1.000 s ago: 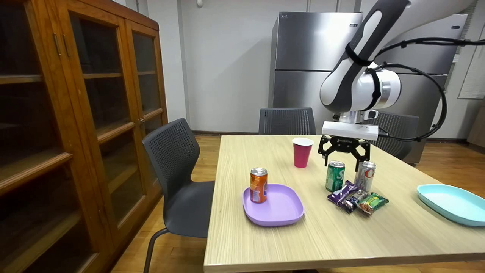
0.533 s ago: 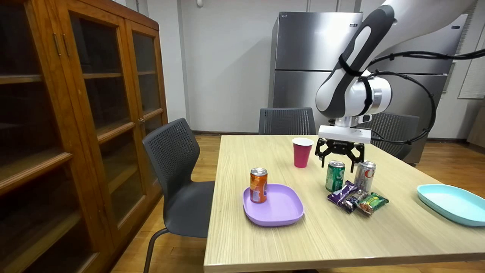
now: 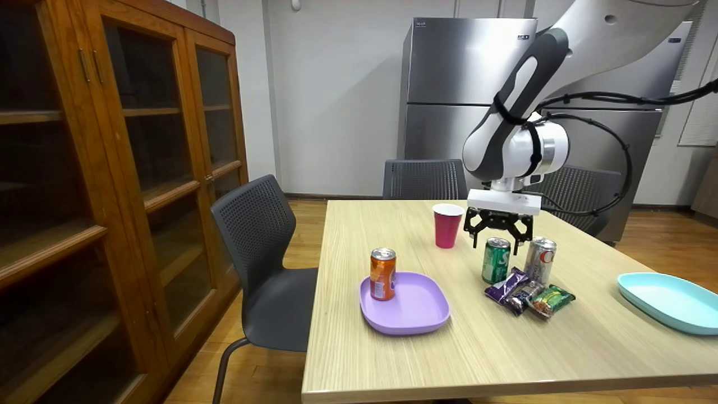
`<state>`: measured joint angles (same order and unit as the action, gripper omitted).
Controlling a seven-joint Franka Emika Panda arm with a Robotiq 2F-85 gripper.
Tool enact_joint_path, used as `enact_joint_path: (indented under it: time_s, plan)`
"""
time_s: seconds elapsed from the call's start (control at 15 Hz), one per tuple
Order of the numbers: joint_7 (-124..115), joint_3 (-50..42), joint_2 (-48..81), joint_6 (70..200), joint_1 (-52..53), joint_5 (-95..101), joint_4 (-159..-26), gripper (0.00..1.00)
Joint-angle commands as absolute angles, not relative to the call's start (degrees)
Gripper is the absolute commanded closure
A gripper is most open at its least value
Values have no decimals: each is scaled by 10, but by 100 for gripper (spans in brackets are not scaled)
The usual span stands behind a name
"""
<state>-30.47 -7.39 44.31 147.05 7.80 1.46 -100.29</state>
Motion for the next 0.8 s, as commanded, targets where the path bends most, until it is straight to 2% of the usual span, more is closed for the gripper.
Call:
enact_joint_path:
  time_s: [0.0, 0.2, 0.27, 0.73]
  plan:
    - [-293, -75, 462, 1444, 78, 0, -967, 32]
    - [-294, -77, 460, 1441, 79, 1, -966, 58]
    - [-295, -78, 455, 1440, 81, 2, -969, 62]
    - [-302, -80, 412, 1440, 100, 9, -1006, 62]
